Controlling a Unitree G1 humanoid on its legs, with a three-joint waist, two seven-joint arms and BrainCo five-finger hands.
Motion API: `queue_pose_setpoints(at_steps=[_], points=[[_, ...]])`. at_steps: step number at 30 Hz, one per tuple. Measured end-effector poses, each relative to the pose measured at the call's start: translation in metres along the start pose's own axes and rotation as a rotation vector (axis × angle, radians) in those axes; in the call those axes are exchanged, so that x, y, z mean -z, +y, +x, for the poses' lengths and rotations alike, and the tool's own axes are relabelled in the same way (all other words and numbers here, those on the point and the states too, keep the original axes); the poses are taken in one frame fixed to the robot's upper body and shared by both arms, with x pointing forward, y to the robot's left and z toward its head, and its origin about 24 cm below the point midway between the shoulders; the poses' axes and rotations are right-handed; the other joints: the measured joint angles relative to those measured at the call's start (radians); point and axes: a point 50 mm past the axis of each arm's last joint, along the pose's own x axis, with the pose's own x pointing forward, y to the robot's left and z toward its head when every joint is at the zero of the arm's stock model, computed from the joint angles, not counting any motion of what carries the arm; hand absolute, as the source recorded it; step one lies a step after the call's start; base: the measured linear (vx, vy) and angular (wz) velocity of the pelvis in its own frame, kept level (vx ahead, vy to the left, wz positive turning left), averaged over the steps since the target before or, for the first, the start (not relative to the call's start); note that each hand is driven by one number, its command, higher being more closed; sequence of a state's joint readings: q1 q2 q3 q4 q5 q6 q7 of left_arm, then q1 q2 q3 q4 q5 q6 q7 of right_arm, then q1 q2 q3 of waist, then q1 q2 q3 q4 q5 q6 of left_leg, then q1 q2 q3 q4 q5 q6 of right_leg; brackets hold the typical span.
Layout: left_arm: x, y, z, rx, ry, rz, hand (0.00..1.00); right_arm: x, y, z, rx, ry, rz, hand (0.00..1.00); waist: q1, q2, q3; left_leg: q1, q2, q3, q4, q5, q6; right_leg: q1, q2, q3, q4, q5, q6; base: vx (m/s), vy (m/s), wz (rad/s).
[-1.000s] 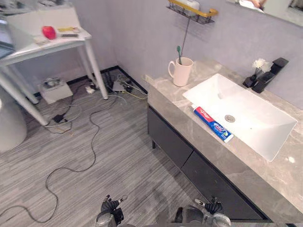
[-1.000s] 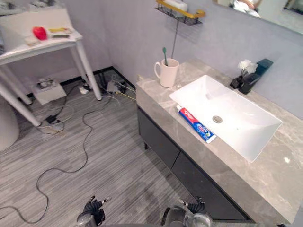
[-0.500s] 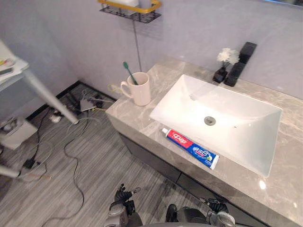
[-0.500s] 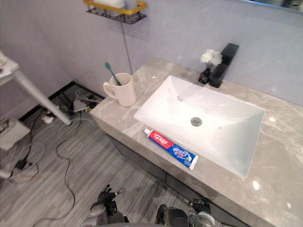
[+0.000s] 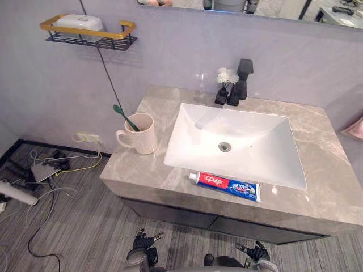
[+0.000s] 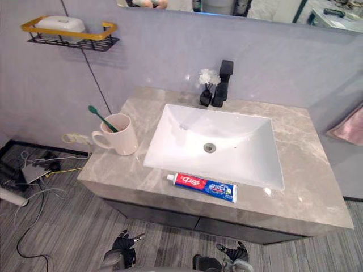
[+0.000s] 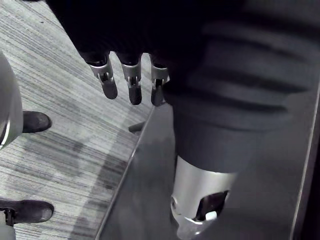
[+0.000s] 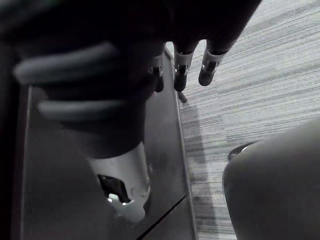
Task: Organize washtable
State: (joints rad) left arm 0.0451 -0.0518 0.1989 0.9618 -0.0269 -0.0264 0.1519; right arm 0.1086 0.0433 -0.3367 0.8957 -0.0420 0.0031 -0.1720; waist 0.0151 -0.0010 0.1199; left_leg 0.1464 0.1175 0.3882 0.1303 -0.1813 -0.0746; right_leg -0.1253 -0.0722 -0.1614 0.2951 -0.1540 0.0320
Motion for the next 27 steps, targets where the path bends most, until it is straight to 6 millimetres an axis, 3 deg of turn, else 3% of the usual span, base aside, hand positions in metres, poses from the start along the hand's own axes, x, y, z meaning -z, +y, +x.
queue_pose_setpoints(at_steps=[2, 5, 8, 11, 12, 15, 16, 18, 21, 22, 23, 25, 27], points=[[0.002, 0.004, 0.000, -0.006, 0.007, 0.012, 0.00, 0.001, -0.002, 0.001, 0.005, 0.004, -0.012, 0.00, -0.003, 0.006, 0.004, 0.026, -0.002, 0.007, -0.009, 0.000, 0.000, 0.014, -0.033, -0.110, 0.013, 0.011, -0.015, 0.03, -0.007, -0.34], [0.003, 0.004, 0.000, 0.000, 0.009, 0.030, 0.00, -0.004, -0.008, 0.004, 0.016, -0.014, -0.025, 0.00, -0.002, 0.031, 0.017, 0.043, 0.004, -0.019, -0.009, 0.006, -0.005, 0.051, -0.003, -0.084, -0.024, 0.024, -0.026, 0.04, -0.047, -0.22], [0.006, 0.005, 0.000, 0.002, 0.019, 0.041, 0.00, -0.006, -0.011, 0.007, 0.022, -0.003, -0.035, 0.00, -0.001, 0.037, 0.021, 0.042, 0.002, -0.033, -0.013, 0.042, -0.013, 0.073, 0.009, -0.072, -0.090, 0.057, -0.029, 0.01, -0.050, -0.14], [0.007, 0.009, 0.000, 0.003, 0.020, 0.043, 0.00, -0.004, -0.011, 0.007, 0.022, 0.006, -0.033, 0.00, 0.000, 0.031, 0.028, 0.036, 0.012, -0.033, 0.046, 0.051, -0.015, 0.125, 0.019, -0.064, -0.166, 0.083, -0.031, -0.02, -0.038, -0.06], [0.005, 0.014, 0.000, -0.011, 0.016, 0.032, 0.00, -0.003, -0.009, 0.006, 0.016, 0.009, -0.034, 0.00, 0.004, 0.011, 0.041, 0.011, 0.022, -0.033, 0.118, 0.050, -0.016, 0.139, 0.017, -0.054, -0.181, 0.083, -0.028, -0.03, -0.044, -0.11], [0.003, 0.024, 0.000, -0.049, 0.004, -0.011, 0.00, -0.002, -0.004, 0.005, 0.006, 0.009, -0.023, 0.00, 0.012, -0.015, 0.057, -0.079, 0.056, -0.036, 0.314, 0.049, -0.014, 0.141, 0.017, -0.018, -0.184, 0.078, -0.034, -0.03, -0.036, -0.29], [0.004, 0.025, 0.000, -0.056, 0.006, -0.021, 0.00, -0.002, -0.003, 0.004, 0.005, 0.005, -0.019, 0.00, 0.025, -0.007, 0.060, -0.115, 0.069, -0.063, 0.381, 0.022, 0.008, 0.139, 0.020, 0.004, -0.185, 0.078, -0.034, 0.00, 0.040, -0.48], [0.003, 0.024, 0.000, -0.053, -0.003, -0.025, 0.00, -0.002, -0.008, 0.004, 0.018, 0.004, -0.014, 0.00, 0.027, 0.003, 0.062, -0.131, 0.059, -0.095, 0.351, -0.015, 0.012, 0.140, 0.021, 0.028, -0.187, 0.079, -0.032, 0.01, 0.083, -0.45], [0.002, 0.024, -0.001, -0.054, -0.009, -0.029, 0.00, -0.002, -0.006, 0.003, 0.016, -0.005, -0.010, 0.00, 0.029, 0.004, 0.064, -0.152, 0.011, -0.197, 0.171, -0.020, 0.012, 0.134, 0.019, 0.092, -0.185, 0.076, -0.017, 0.01, 0.182, -0.48], [0.006, 0.018, -0.003, -0.045, -0.002, -0.043, 0.00, -0.003, -0.008, 0.003, 0.020, -0.009, -0.014, 0.00, 0.031, 0.025, 0.057, -0.142, 0.007, -0.247, 0.097, 0.002, -0.001, 0.119, 0.034, 0.111, -0.175, 0.074, 0.004, 0.01, 0.241, -0.75], [0.006, 0.021, -0.003, -0.055, -0.001, -0.050, 0.00, -0.003, -0.011, 0.003, 0.025, -0.008, -0.014, 0.00, 0.029, 0.039, 0.054, -0.135, 0.000, -0.218, 0.088, -0.007, 0.022, 0.133, 0.033, 0.130, -0.177, 0.081, 0.019, 0.04, 0.229, -0.71], [0.005, 0.025, -0.002, -0.082, 0.004, -0.050, 0.00, 0.000, -0.006, 0.001, 0.015, -0.005, -0.008, 0.00, 0.029, 0.010, 0.051, -0.099, -0.023, -0.176, 0.063, -0.014, 0.032, 0.135, 0.003, 0.143, -0.165, 0.085, 0.025, 0.13, 0.205, -0.47], [0.011, 0.031, -0.003, -0.120, 0.039, -0.067, 0.00, 0.004, -0.005, 0.000, 0.014, 0.006, -0.007, 0.00, 0.027, 0.004, 0.035, -0.075, -0.048, -0.164, 0.026, -0.010, 0.031, 0.136, -0.015, 0.145, -0.161, 0.078, 0.042, 0.19, 0.191, -0.12]])
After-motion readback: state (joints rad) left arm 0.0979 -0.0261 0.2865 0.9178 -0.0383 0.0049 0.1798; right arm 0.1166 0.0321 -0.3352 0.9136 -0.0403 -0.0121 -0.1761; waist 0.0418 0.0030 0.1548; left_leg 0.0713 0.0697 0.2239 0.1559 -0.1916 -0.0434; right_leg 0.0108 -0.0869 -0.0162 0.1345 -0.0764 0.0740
